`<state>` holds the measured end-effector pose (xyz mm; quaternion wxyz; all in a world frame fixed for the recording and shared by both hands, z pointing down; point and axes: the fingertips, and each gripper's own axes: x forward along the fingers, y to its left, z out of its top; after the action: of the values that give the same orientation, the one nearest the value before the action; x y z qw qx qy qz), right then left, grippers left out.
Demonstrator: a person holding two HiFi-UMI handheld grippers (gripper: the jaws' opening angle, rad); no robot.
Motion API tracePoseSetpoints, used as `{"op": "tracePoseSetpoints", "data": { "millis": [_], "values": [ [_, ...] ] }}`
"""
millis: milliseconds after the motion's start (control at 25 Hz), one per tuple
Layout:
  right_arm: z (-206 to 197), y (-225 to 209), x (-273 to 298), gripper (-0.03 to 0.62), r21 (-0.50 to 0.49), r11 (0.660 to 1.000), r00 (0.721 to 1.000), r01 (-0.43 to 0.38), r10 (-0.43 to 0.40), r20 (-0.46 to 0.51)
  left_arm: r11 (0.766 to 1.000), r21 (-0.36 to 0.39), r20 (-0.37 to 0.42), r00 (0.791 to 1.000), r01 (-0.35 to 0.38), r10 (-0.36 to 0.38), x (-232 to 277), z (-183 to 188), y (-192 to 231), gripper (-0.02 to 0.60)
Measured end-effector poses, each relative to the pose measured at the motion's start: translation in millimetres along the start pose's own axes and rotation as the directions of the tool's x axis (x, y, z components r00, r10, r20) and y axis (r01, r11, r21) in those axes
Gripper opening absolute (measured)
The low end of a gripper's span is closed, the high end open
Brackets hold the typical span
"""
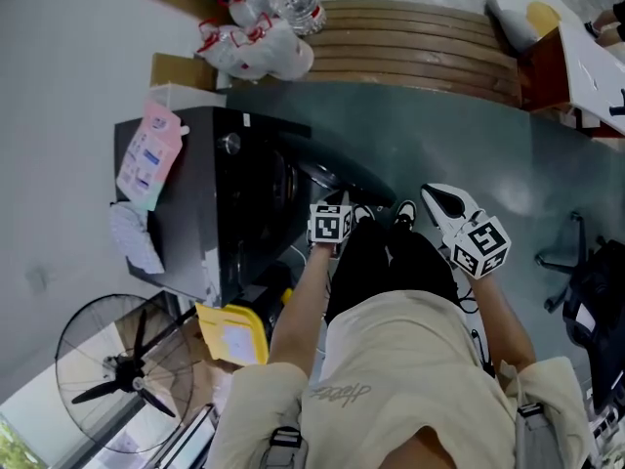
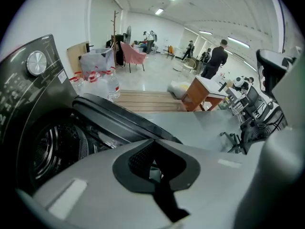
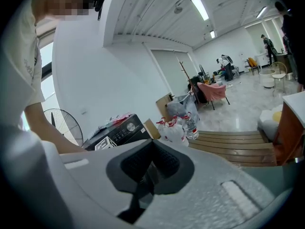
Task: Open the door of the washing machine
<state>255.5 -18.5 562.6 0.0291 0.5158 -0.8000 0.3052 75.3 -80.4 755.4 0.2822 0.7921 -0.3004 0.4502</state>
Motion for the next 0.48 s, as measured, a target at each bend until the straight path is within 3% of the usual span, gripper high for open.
{"op": "tracePoseSetpoints", "data": {
  "millis": [480],
  "values": [
    [24.9,-10.8,34.0,0.002,0.014,0.998,0.998,0.068,-0.068,-0.010,0.992,0.028,-0.015,0.992,0.123,-0.122,21.0,38.2,-9.9,0.018]
  ]
}}
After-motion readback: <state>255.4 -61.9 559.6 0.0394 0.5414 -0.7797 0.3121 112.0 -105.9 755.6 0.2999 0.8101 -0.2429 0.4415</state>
